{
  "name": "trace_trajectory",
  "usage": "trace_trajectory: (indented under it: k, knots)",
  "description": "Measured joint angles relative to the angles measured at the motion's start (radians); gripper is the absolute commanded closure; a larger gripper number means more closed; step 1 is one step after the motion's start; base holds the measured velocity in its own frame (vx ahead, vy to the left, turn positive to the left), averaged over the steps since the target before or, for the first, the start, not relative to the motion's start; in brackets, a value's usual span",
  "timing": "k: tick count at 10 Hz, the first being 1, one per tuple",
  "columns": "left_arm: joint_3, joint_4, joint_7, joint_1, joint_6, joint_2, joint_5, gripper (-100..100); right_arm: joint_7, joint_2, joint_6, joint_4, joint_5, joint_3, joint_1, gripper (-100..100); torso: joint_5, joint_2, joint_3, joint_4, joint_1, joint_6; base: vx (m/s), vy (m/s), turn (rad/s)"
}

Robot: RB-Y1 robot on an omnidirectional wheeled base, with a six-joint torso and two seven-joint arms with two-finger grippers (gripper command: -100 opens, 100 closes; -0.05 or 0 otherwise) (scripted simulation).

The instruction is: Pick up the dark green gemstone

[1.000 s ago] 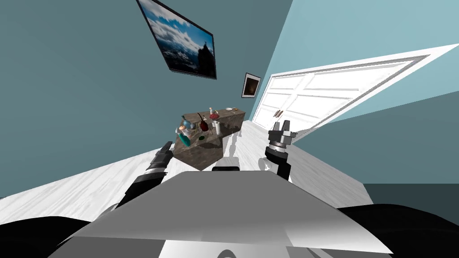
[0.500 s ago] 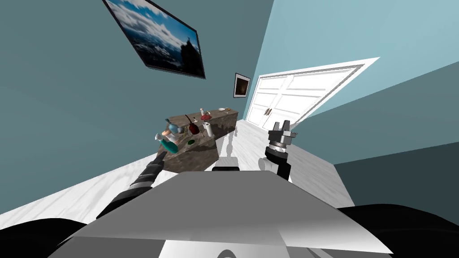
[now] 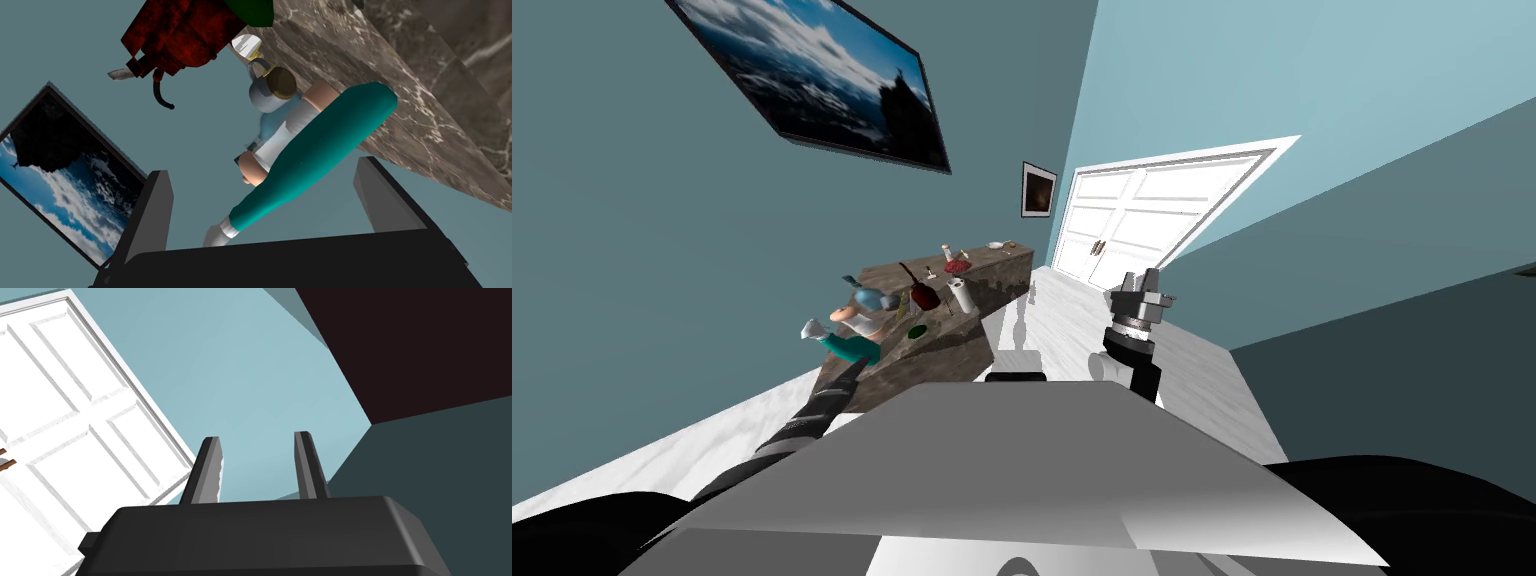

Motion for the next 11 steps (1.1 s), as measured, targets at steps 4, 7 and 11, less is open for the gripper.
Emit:
trace_trajectory:
  k: [4, 7, 11]
  knots:
    - [0.025, 0.063, 0.069, 0.097, 0.021, 0.103, -0.045, -100, 0.0, 0.0, 0.0, 0.0, 0.0, 0.0, 0.0, 0, 0.0, -0.004, -0.002, -0.001, -0.001, 0.0, 0.157, -0.033, -0.164]
    - [0.022, 0.113, 0.112, 0.147, 0.042, 0.162, -0.088, -100, 0.0, 0.0, 0.0, 0.0, 0.0, 0.0, 0.0, 0, 0.0, -0.004, -0.003, -0.001, 0.001, 0.0, 0.143, 0.004, -0.115]
    - [0.03, 0.144, 0.158, 0.219, 0.043, 0.224, -0.118, -100, 0.0, 0.0, 0.0, 0.0, 0.0, 0.0, 0.0, 0, 0.0, -0.001, -0.001, 0.0, 0.0, 0.0, 0.124, -0.007, -0.118]
